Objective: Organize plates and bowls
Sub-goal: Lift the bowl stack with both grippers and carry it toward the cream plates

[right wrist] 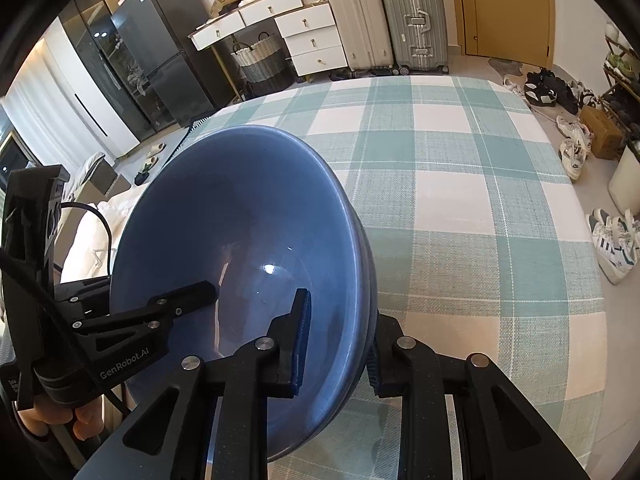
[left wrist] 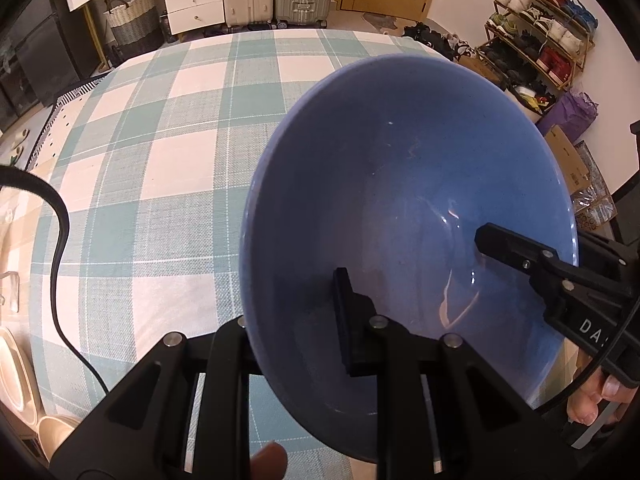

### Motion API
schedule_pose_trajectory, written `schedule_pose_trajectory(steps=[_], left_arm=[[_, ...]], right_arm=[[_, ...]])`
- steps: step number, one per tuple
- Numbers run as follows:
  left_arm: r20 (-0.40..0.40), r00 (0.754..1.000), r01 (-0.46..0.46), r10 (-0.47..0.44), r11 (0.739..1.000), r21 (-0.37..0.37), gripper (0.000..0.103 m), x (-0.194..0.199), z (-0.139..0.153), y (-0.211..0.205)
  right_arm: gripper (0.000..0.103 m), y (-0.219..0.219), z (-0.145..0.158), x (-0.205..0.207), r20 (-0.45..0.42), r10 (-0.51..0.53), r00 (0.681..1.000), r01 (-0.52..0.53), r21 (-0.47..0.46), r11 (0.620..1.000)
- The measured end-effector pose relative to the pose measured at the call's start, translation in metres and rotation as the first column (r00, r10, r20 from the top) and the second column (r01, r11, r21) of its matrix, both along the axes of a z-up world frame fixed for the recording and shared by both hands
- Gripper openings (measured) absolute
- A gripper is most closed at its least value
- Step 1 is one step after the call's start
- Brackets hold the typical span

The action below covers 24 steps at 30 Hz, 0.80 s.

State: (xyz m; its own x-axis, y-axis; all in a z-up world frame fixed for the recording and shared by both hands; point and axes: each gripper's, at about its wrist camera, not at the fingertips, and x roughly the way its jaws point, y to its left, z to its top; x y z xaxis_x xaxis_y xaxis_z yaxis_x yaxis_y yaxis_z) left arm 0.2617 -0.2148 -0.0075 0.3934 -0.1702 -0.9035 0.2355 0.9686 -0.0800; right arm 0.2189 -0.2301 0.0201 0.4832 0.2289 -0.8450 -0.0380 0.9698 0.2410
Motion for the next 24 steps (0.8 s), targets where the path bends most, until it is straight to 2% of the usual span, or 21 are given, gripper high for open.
schedule_pose_trajectory(steps=[15,24], left_arm=[[0.123,0.989,-0.09,0.087,0.996,0.02,0.017,-0.04,0.06,0.046],[0.148,0.984,-0.105,0.099,0.994,0.027,0.017,-0.06,0.088,0.073]], right_arm=[[0.025,0.048,0.046,-0.02,0.095,0.103,0.99,-0.102,-0.006,0.995],[0.025,0.073,0.069,-0.033,0.121,0.131,0.984,-0.131,-0.012,0.991]])
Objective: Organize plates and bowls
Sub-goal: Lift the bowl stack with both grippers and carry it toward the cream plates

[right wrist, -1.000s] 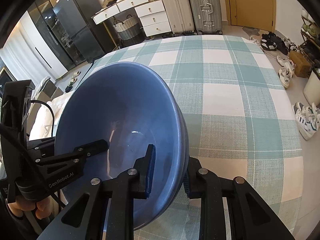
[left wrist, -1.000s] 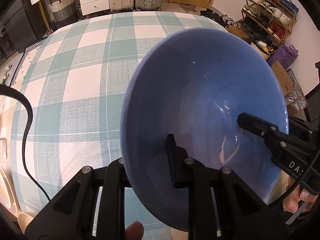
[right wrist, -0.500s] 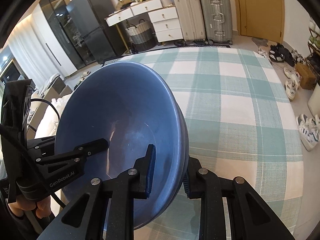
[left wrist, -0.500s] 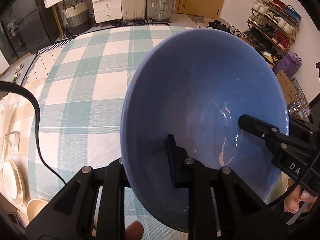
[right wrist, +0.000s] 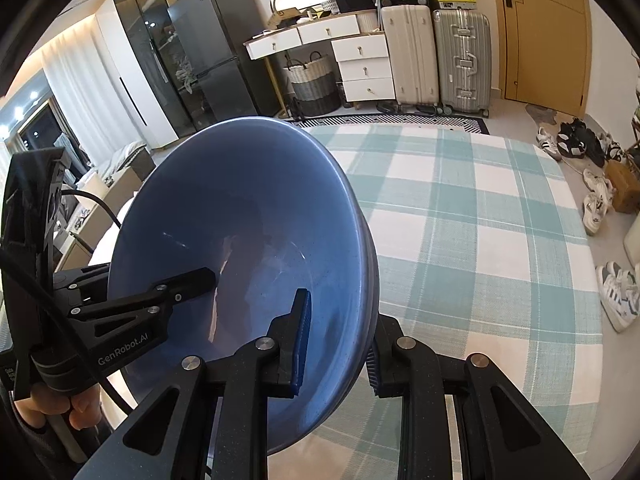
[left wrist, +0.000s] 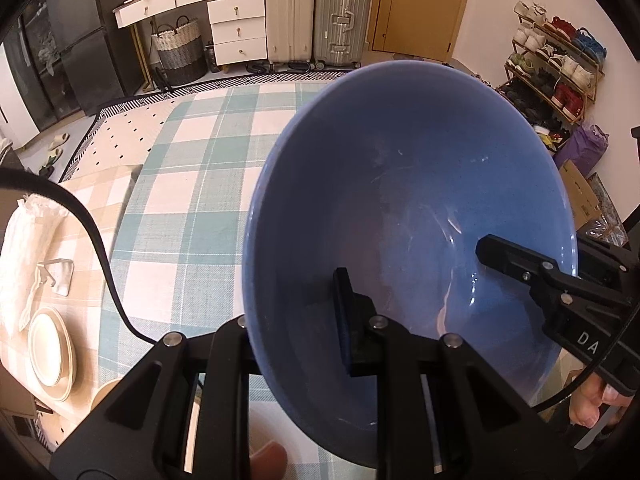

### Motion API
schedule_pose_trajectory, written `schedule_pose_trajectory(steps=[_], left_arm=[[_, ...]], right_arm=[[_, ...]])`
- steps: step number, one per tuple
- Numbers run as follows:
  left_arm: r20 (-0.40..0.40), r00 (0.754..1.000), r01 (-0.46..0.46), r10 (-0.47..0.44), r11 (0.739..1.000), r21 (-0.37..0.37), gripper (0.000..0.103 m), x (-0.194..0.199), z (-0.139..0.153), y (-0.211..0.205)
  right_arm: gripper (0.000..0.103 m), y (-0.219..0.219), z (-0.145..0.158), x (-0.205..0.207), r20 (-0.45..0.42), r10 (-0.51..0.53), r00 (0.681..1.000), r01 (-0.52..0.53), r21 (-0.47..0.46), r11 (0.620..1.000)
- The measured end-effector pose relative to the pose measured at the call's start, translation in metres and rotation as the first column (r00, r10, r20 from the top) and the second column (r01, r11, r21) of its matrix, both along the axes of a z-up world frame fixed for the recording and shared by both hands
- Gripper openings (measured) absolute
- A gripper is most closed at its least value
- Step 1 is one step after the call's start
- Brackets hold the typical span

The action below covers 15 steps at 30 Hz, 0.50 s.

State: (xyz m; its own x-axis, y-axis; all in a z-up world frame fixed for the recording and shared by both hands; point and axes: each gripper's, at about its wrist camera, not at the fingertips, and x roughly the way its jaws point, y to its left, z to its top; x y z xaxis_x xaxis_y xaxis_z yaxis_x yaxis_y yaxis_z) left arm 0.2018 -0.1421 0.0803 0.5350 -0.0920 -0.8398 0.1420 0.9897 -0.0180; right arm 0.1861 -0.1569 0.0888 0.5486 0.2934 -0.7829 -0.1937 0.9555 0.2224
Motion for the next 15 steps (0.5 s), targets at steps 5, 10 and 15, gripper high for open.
schedule_pose_trajectory(steps=[5,10,15], left_arm=[[0.007,1.0,-0.019,0.019,1.0,0.012,0.017,-0.01,0.01,0.022],[0.023,0.999,-0.044,0.043,0.999,0.024,0.017,-0.025,0.023,0.046],[0.033,0.997,-0.07,0.069,0.997,0.033,0.017,-0.036,0.033,0.072]], right_arm=[[0.025,0.018,0.002,-0.006,0.0,0.029,1.0,-0.029,-0.006,1.0],[0.025,0.038,0.005,-0.01,0.007,0.063,0.998,-0.063,0.012,0.998],[0.025,0.059,0.01,-0.013,0.018,0.099,0.995,-0.099,0.011,0.995]])
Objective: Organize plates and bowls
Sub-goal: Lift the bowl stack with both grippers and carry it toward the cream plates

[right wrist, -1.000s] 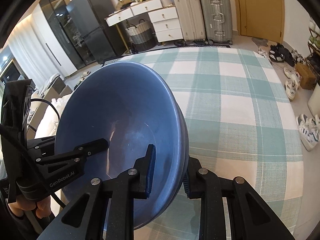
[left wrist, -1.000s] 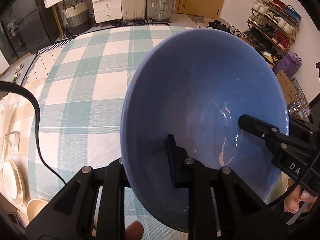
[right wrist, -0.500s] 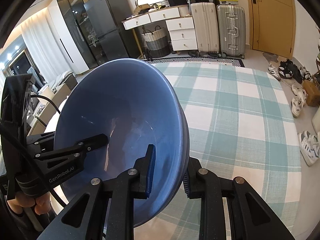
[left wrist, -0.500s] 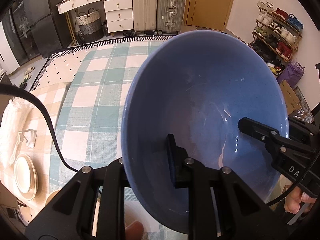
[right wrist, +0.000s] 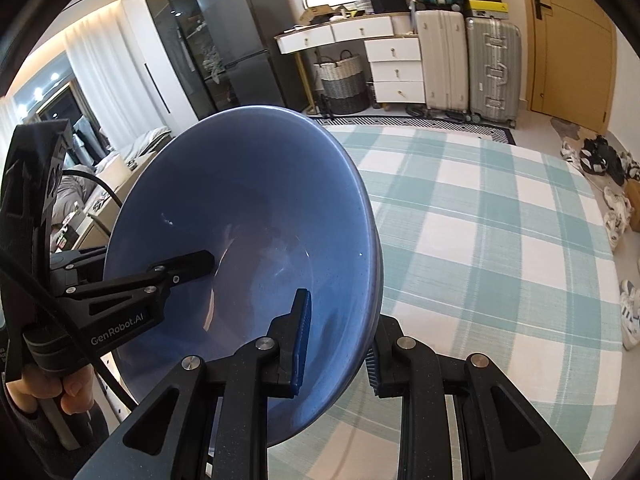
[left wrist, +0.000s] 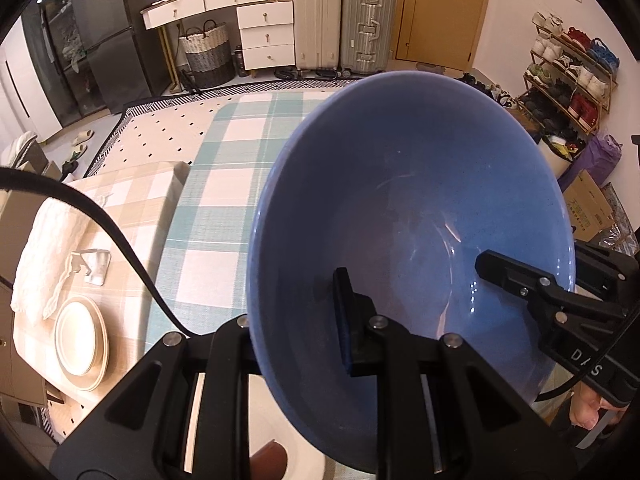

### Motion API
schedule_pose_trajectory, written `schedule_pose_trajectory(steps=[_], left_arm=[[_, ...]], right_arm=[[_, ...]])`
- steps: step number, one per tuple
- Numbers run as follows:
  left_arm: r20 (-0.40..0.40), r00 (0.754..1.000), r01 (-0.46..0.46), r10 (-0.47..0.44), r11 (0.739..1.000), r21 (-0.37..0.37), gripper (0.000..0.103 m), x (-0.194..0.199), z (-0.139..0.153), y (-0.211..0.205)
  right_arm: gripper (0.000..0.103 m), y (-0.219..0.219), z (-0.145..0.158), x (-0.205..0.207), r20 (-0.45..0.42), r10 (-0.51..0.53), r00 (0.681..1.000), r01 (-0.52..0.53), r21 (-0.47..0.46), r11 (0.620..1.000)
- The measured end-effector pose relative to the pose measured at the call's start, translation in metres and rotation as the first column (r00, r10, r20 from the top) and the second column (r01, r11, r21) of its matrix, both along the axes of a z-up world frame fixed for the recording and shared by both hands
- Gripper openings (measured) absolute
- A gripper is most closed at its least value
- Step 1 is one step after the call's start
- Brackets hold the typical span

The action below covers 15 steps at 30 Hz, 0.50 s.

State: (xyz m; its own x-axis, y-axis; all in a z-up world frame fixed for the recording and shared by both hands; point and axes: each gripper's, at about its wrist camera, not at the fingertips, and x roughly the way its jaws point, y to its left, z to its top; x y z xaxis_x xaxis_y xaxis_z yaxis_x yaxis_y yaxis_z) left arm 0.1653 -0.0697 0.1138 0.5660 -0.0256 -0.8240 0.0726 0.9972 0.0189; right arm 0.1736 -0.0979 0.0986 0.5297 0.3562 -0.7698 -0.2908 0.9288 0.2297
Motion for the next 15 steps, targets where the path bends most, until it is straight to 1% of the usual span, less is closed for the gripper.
schedule_pose_trajectory(steps=[8,9,15], left_arm=[[0.0,1.0,-0.031,0.031,0.999,-0.013,0.017,-0.015,0.002,0.036],[-0.001,0.999,-0.037,0.037,0.999,-0.015,0.017,-0.013,0.001,0.039],[-0.009,0.998,-0.062,0.062,0.998,-0.018,0.017,-0.034,-0.006,0.06]], right_arm=[[0.025,0.025,0.001,-0.001,0.002,0.041,0.999,-0.041,-0.006,0.999],[0.025,0.028,0.001,-0.002,0.001,0.047,0.999,-0.047,-0.008,0.999],[0.025,0.048,-0.007,-0.01,-0.018,0.09,0.996,-0.091,-0.015,0.996]])
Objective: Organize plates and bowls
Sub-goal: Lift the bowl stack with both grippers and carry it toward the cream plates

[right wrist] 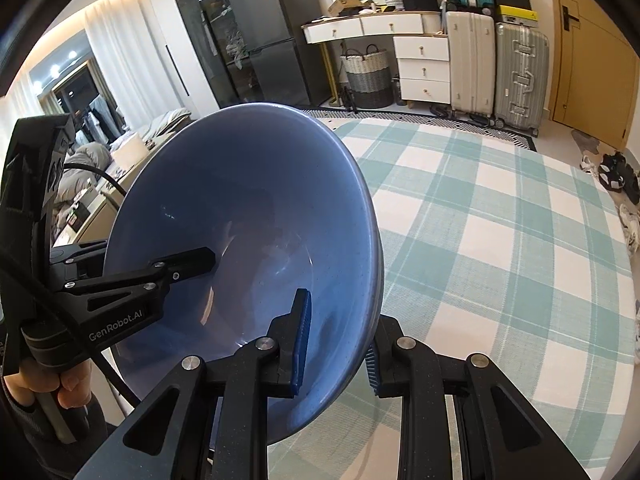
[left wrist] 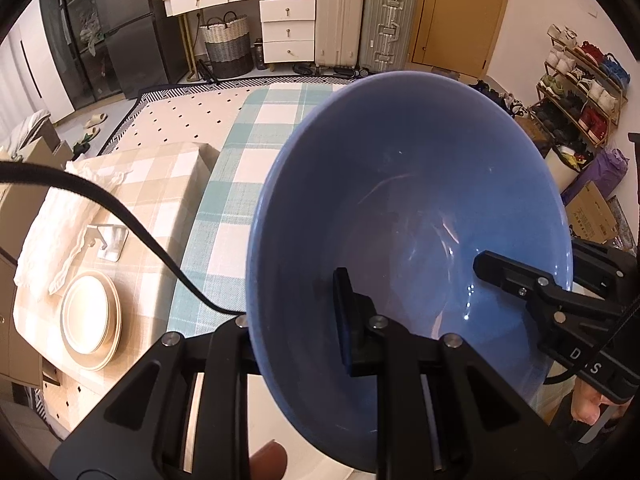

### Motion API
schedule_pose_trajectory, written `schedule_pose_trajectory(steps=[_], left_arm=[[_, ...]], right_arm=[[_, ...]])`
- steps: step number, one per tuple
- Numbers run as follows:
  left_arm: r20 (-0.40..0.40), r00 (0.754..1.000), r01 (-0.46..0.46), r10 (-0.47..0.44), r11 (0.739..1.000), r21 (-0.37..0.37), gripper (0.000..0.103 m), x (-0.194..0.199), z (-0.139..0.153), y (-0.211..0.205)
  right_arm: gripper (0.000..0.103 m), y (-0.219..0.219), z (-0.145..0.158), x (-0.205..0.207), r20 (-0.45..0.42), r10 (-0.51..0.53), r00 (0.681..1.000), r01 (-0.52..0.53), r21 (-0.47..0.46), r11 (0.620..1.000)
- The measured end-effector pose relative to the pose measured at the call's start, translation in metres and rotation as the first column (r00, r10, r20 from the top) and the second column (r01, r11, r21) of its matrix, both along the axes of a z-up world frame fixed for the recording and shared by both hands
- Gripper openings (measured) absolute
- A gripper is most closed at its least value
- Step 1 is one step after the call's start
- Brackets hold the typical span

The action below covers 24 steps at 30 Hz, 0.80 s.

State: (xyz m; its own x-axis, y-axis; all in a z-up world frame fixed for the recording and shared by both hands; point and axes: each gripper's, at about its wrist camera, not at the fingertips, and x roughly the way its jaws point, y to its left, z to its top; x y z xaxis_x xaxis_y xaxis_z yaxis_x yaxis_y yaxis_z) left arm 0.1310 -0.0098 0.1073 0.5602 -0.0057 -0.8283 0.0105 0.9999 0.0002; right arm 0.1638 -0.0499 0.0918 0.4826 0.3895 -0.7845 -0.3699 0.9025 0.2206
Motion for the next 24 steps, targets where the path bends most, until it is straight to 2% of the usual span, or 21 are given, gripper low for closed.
schedule_pose_trajectory(steps=[9,18,19,24], left_arm=[[-0.008,0.999,-0.039,0.039,0.999,0.001,0.017,-0.028,-0.022,0.031],[-0.013,0.997,-0.079,0.078,0.996,-0.032,0.017,-0.068,-0.046,0.079],[-0.016,0.997,-0.082,0.082,0.996,-0.034,0.017,-0.056,-0.049,0.083],[-0.026,0.994,-0.103,0.102,0.994,-0.045,0.017,-0.074,-0.064,0.101]], right_arm=[[0.025,0.031,-0.014,-0.022,-0.035,0.062,0.997,-0.062,-0.014,0.998],[0.025,0.068,-0.027,-0.043,-0.069,0.136,0.988,-0.139,-0.036,0.99],[0.025,0.071,-0.029,-0.044,-0.072,0.141,0.987,-0.144,-0.04,0.989],[0.025,0.092,-0.036,-0.054,-0.087,0.171,0.981,-0.177,-0.062,0.982]])
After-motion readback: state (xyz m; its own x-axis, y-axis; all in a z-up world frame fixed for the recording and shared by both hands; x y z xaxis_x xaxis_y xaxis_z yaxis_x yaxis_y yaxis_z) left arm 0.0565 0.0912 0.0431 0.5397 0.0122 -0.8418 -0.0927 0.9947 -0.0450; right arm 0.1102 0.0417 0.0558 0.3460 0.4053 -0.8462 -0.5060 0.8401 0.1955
